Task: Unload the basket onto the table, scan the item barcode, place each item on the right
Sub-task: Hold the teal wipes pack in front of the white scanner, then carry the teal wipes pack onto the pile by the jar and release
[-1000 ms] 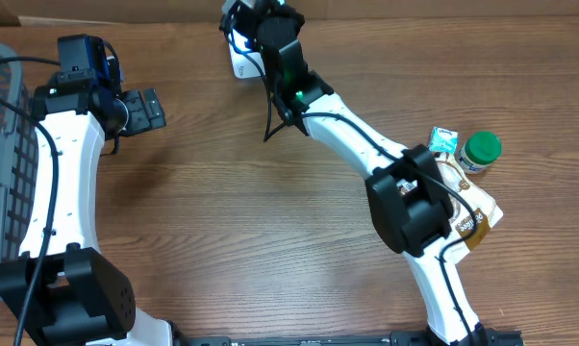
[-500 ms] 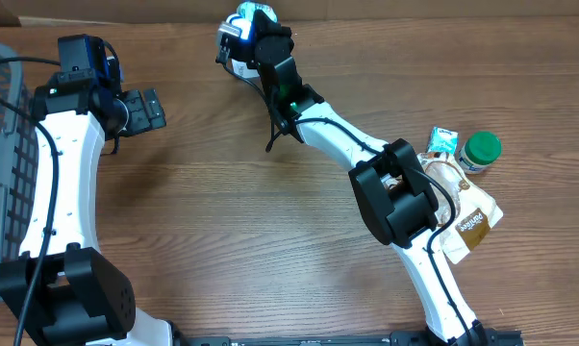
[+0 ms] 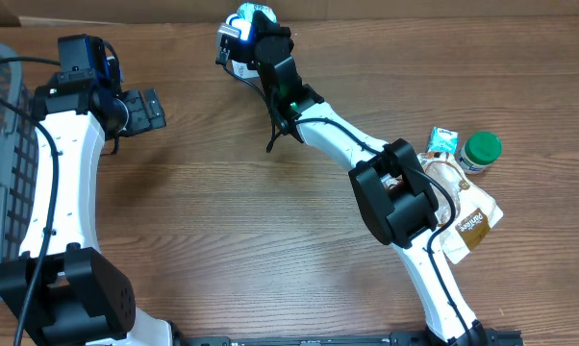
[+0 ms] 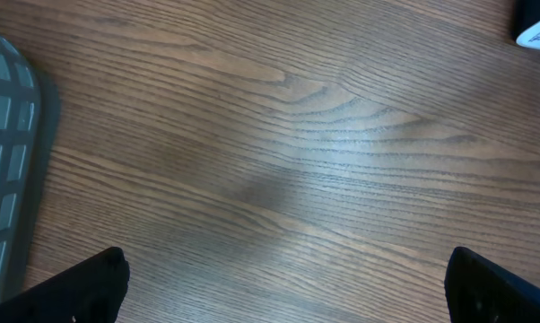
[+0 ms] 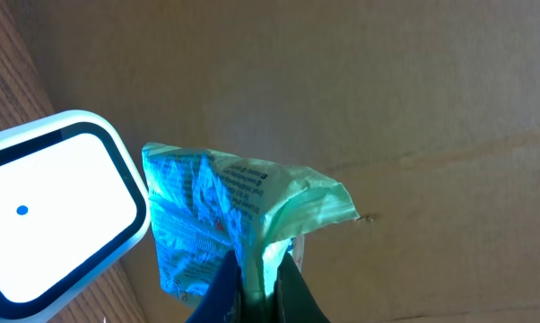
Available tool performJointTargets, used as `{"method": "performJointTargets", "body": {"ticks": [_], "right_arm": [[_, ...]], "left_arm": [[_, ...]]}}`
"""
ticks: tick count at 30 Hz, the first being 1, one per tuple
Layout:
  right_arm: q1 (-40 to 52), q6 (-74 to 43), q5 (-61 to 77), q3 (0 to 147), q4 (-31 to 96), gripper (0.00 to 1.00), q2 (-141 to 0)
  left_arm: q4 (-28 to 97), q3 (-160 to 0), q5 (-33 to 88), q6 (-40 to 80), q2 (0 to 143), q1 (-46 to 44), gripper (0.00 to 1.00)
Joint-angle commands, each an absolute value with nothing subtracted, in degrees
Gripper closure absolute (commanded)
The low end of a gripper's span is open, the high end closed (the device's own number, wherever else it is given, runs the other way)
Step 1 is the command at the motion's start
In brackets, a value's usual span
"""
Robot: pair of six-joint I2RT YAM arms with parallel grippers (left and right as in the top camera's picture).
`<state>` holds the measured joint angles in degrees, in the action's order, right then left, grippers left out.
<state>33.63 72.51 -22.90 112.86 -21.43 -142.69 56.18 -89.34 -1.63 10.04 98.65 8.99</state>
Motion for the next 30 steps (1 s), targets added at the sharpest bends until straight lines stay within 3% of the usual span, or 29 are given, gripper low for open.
{"method": "performJointTargets", "body": {"ticks": [1,7,13,30], "right_arm": [[33.5,72.5,-23.0,113.9,-22.3,0.96,-142.1],[33.6,71.2,-23.0,113.9,-22.4,0.96,-140.0],[33.6,58.1,-23.0,113.9,-17.5,0.96,-131.7],[28.9,-0.7,-11.8,113.9,40.8,0.96,-97.6]], "left_arm": [[56.3,-90.1,-1.9,8.8,98.7,9.0,0.0],[56.3,-90.1,-1.9,8.8,98.7,9.0,0.0],[56.3,-90.1,-1.9,8.8,98.7,9.0,0.0],[56.3,-90.1,-1.9,8.8,98.7,9.0,0.0]]}}
